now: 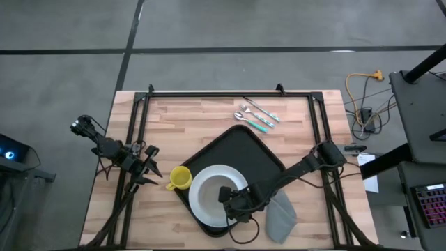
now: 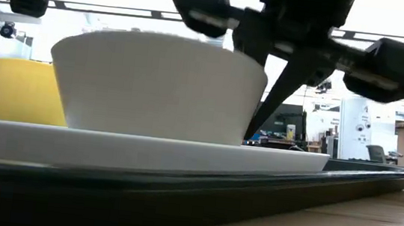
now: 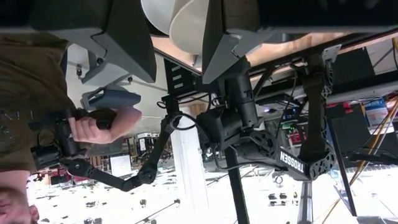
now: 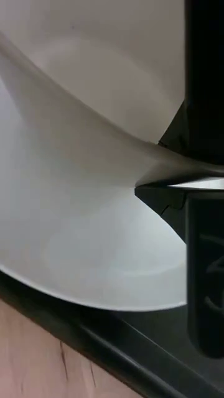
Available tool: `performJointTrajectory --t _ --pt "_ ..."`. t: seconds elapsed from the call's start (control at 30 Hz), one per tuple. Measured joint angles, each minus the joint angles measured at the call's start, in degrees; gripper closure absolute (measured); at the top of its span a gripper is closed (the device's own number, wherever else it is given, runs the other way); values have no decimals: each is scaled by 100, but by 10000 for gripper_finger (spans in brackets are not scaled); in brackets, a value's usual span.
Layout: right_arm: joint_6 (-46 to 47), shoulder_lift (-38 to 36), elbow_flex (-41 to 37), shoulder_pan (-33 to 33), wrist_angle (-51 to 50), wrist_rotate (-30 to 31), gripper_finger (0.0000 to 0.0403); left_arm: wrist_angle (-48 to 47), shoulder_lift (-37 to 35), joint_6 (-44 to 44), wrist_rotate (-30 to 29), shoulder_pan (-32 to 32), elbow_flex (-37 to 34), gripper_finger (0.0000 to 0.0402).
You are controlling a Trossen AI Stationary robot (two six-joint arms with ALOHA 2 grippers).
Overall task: Set up tray
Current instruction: Put the brown bowl on the white plate on the black tray
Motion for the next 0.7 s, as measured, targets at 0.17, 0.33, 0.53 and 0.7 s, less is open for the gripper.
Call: performJointTrajectory --t 0.17,0.33,0.53,0.7 --pt "-8 196 8 -45 59 49 394 -1 0 -1 1 0 0 285" --pt "10 254 21 -67 67 58 394 -3 0 -1 1 0 0 285" --pt "142 275 151 -72 40 54 394 -3 0 -2 0 1 0 285" --pt "160 280 186 -75 43 50 394 -3 0 0 1 1 0 285"
